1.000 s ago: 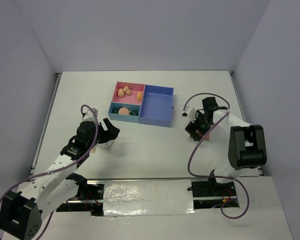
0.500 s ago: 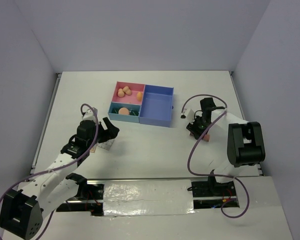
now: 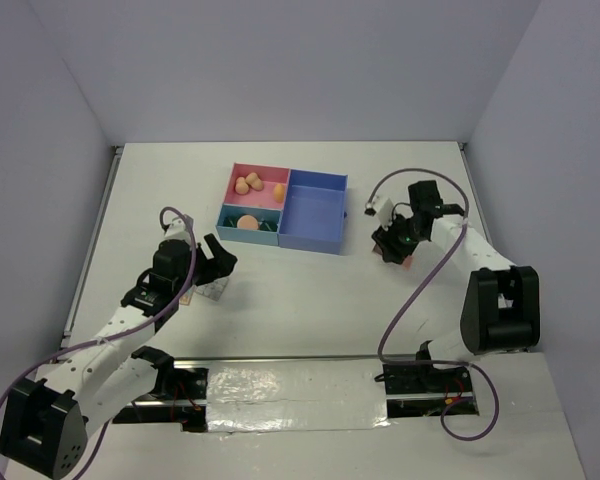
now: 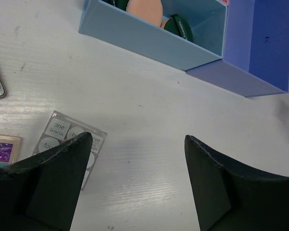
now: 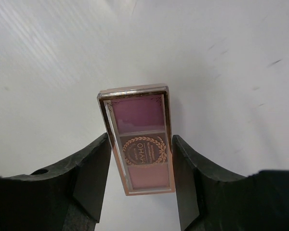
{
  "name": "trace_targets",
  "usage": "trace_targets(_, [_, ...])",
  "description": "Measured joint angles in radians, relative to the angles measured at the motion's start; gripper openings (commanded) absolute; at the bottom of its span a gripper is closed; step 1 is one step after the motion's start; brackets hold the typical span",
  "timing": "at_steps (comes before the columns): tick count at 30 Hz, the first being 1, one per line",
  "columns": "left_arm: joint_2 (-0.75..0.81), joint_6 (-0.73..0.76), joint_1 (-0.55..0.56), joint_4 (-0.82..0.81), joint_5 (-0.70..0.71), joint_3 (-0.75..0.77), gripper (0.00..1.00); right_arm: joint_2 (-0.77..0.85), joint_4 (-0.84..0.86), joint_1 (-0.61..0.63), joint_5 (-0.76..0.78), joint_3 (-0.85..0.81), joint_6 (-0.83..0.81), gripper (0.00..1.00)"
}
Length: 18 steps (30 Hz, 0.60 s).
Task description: Organize the makeup
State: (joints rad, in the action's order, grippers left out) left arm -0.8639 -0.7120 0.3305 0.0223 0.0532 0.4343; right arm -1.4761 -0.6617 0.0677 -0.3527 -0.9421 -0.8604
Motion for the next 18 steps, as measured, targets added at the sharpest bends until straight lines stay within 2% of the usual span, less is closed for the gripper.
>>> trace_targets(10, [0.011,-0.001,-0.009,0.0,-0.002,0.0,0.9,0.021,-0.014,0.047,-0.216,-0.271,0.194,0.17])
trace_targets(18, [0.038,-0.002,-0.009,0.005,-0.003,0.0,0.9,-0.136,0.047,0.149,-0.298,-0.442,0.415,0.19])
